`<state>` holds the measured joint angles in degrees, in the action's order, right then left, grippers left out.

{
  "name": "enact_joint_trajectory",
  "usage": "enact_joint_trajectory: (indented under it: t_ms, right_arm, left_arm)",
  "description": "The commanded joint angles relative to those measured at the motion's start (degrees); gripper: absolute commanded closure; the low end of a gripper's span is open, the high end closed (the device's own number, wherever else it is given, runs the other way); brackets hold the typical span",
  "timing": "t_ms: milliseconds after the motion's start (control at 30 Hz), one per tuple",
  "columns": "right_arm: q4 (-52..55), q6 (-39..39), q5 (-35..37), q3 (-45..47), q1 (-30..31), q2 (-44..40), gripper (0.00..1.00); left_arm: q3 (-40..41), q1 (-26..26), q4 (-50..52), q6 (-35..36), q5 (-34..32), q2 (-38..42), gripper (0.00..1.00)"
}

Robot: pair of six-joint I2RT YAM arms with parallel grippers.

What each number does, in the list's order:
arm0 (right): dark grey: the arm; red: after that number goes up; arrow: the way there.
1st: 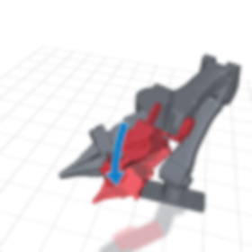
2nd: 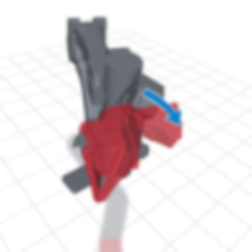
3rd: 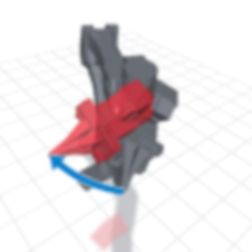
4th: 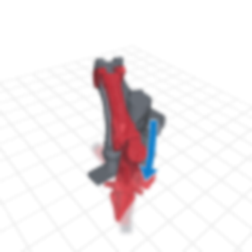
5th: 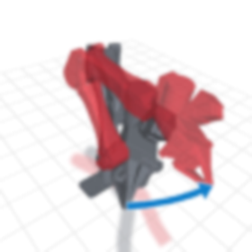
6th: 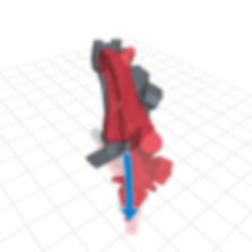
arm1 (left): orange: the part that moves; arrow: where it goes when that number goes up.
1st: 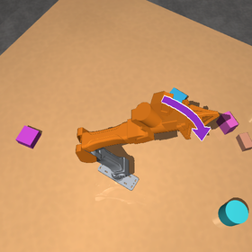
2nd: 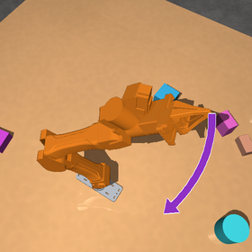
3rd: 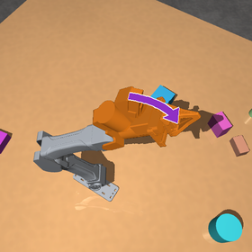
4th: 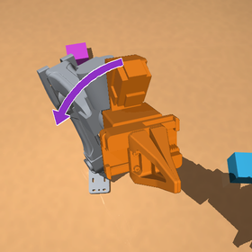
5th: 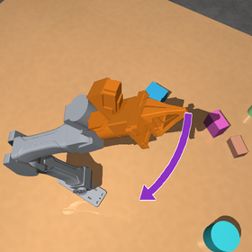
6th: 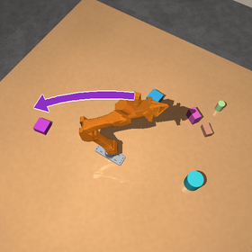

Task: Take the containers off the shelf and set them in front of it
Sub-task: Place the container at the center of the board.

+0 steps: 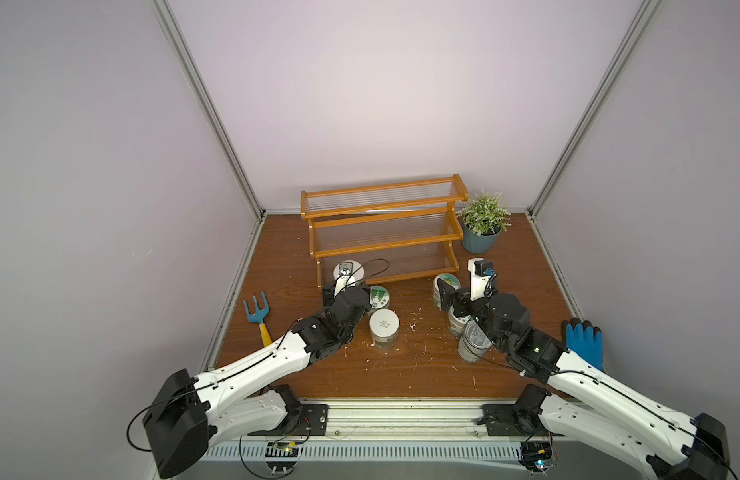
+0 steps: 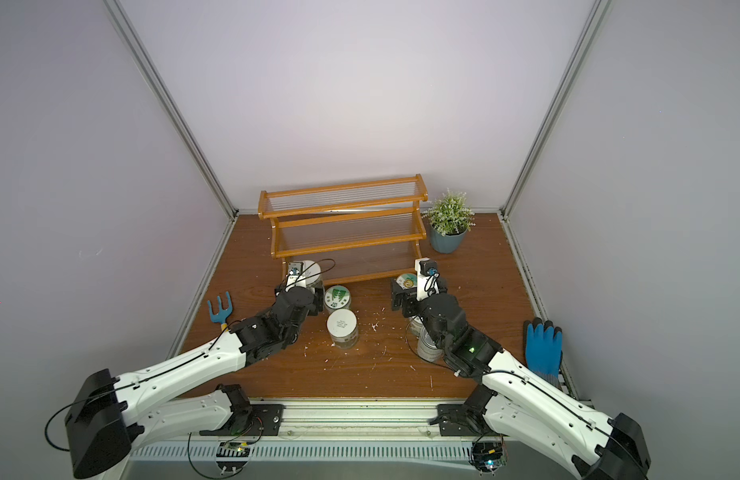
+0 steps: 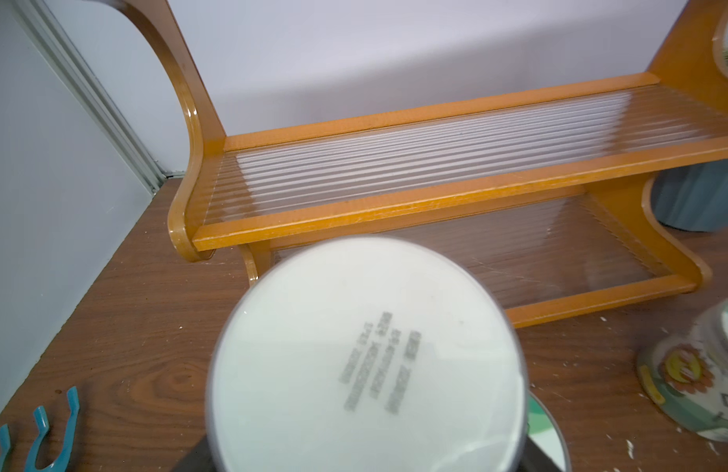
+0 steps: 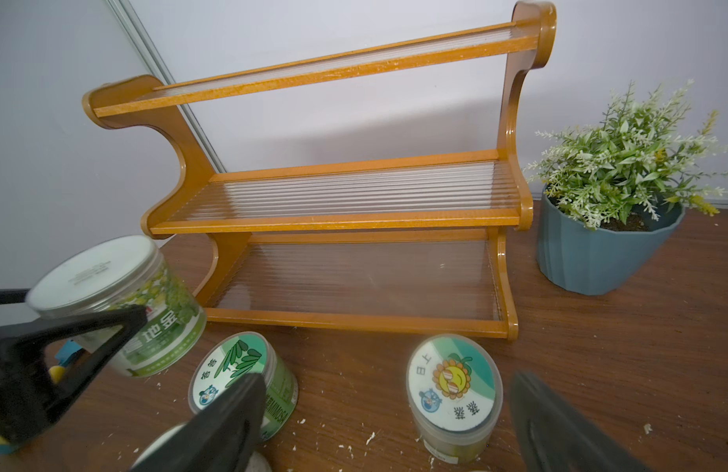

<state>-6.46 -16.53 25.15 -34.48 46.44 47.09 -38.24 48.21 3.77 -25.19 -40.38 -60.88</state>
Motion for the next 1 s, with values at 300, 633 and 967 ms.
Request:
enact_joint_trajectory:
  t_ms: [300, 633, 967]
  right_arm:
    - [0.15, -0.75, 0.68, -1.03, 0.29, -1.60, 0.01]
    - [0.91, -0.72, 1.12, -1.20, 0.29, -2.00, 0.01]
    - [2.16, -0.35, 2.01, -1.51, 0.28, -3.82, 0.01]
  left_arm:
    - [-2.78, 13.66, 7.90, 2.03, -5.23, 6.89, 0.38]
    - [-5.35, 27.90, 9.76, 0.85, -9.18, 6.24, 0.38]
    - [-5.29, 38.03, 10.47, -3.60, -7.83, 4.73, 0.38]
